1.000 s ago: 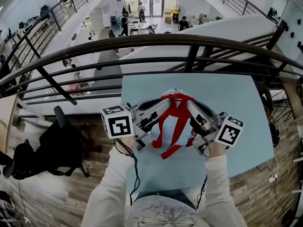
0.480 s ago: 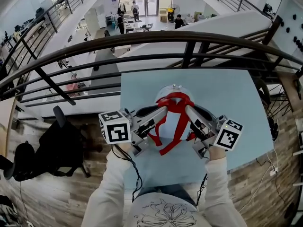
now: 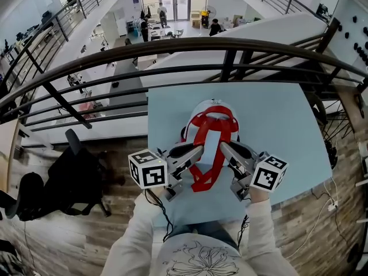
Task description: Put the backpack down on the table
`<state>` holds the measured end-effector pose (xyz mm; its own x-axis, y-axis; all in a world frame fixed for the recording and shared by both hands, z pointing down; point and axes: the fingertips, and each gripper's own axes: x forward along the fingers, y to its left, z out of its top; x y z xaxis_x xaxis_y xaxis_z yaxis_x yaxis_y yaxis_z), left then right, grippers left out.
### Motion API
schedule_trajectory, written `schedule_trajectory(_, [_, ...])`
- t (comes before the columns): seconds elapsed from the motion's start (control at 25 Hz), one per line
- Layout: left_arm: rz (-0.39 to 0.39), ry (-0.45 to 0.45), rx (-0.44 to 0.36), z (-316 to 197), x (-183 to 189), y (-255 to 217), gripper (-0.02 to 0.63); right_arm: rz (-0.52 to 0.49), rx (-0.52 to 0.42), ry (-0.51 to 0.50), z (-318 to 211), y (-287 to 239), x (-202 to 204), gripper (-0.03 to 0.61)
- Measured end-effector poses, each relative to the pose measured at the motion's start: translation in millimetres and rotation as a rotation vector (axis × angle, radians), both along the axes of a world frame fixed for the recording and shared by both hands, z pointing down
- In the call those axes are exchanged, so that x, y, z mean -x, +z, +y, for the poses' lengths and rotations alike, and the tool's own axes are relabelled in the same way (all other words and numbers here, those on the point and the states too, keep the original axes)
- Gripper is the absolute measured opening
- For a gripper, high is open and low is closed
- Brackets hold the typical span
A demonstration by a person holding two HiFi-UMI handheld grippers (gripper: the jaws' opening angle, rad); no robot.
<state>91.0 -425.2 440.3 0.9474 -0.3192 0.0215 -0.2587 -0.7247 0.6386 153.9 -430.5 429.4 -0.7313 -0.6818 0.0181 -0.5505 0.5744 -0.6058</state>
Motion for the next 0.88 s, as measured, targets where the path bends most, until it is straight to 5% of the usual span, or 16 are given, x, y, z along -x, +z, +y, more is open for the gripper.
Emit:
schedule_trajectory(0.24, [-0.038,-0.034,0.052,11,1,29,0.048,0.087,0.081,0.075,12,44,-2,0.054])
schedule_trajectory(0.48, [-0.097,-0.073,0.075,14,5,48,0.138,0.179,0.134,0.166,16,68,-11,0.135])
schedule_trajectory(0.68, [-0.167,-0.133,0.039,12,16,53,0.204,0.26,0.111,0.242,15,66,-19,0.193])
schedule_trajectory(0.88, [-0.179,-0.209,-0.026,4,31,39,0.206,0.311,0.037,0.307,13,45,-25,0.201])
